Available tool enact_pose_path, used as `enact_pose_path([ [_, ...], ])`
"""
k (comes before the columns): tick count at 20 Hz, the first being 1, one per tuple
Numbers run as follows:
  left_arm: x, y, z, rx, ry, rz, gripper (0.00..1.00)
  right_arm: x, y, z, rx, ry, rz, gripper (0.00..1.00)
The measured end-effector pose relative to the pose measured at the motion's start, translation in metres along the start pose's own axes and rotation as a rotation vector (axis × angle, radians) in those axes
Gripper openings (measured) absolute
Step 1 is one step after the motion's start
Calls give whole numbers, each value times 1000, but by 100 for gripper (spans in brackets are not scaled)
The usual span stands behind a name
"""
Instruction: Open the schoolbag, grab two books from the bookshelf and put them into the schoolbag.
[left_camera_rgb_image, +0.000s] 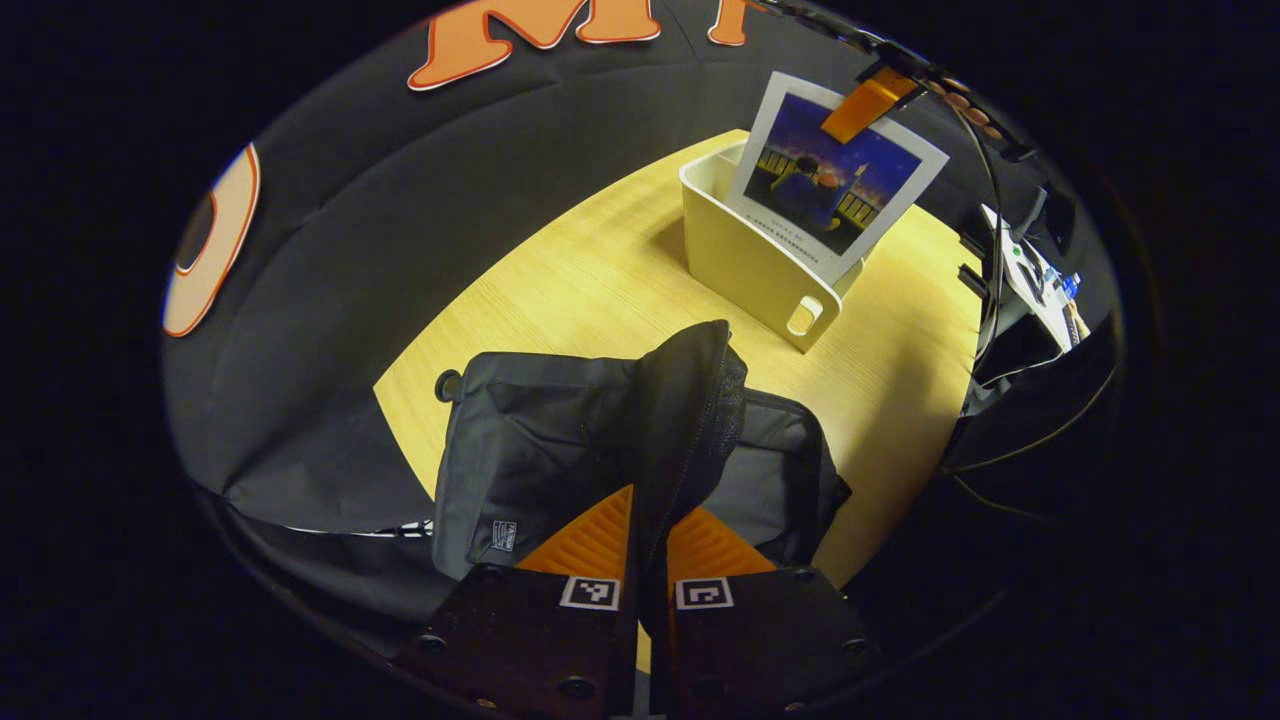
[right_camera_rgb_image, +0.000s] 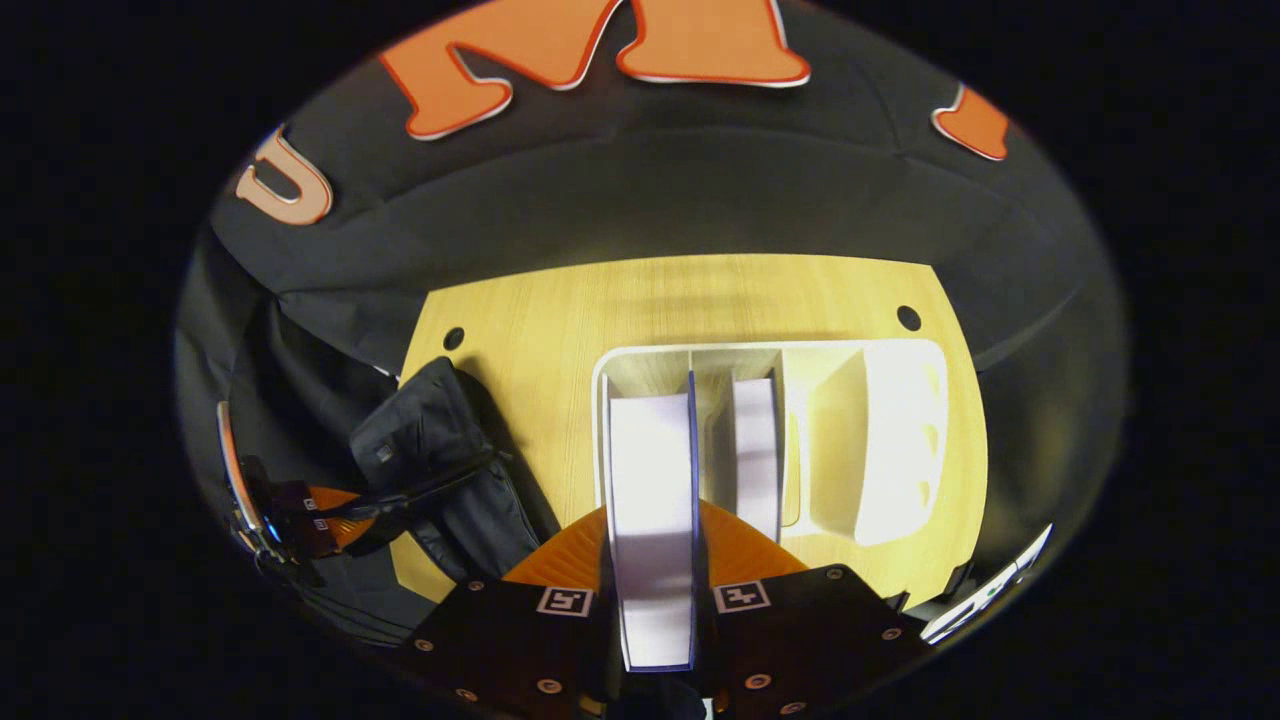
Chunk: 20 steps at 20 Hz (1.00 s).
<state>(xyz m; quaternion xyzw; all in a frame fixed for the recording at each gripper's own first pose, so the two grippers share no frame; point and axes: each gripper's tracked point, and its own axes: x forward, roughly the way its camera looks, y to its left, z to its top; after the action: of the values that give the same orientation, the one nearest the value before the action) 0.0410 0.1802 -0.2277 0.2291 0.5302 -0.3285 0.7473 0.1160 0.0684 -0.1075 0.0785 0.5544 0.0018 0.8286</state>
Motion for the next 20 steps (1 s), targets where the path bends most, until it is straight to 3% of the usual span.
enact_pose_path([
  [4,-7,-4,10,7,-20,-10,6,-45,0,3,76,-95,57,28],
  [10,-19,-11,25,41,-42,-27,6,-89,27,-27,165,-212,160,28],
  [14,-19,-11,27,64,-49,-37,5,-85,55,-57,214,-222,245,28],
  [20,-18,-10,29,72,-63,-49,5,-44,97,-113,334,-154,397,28],
])
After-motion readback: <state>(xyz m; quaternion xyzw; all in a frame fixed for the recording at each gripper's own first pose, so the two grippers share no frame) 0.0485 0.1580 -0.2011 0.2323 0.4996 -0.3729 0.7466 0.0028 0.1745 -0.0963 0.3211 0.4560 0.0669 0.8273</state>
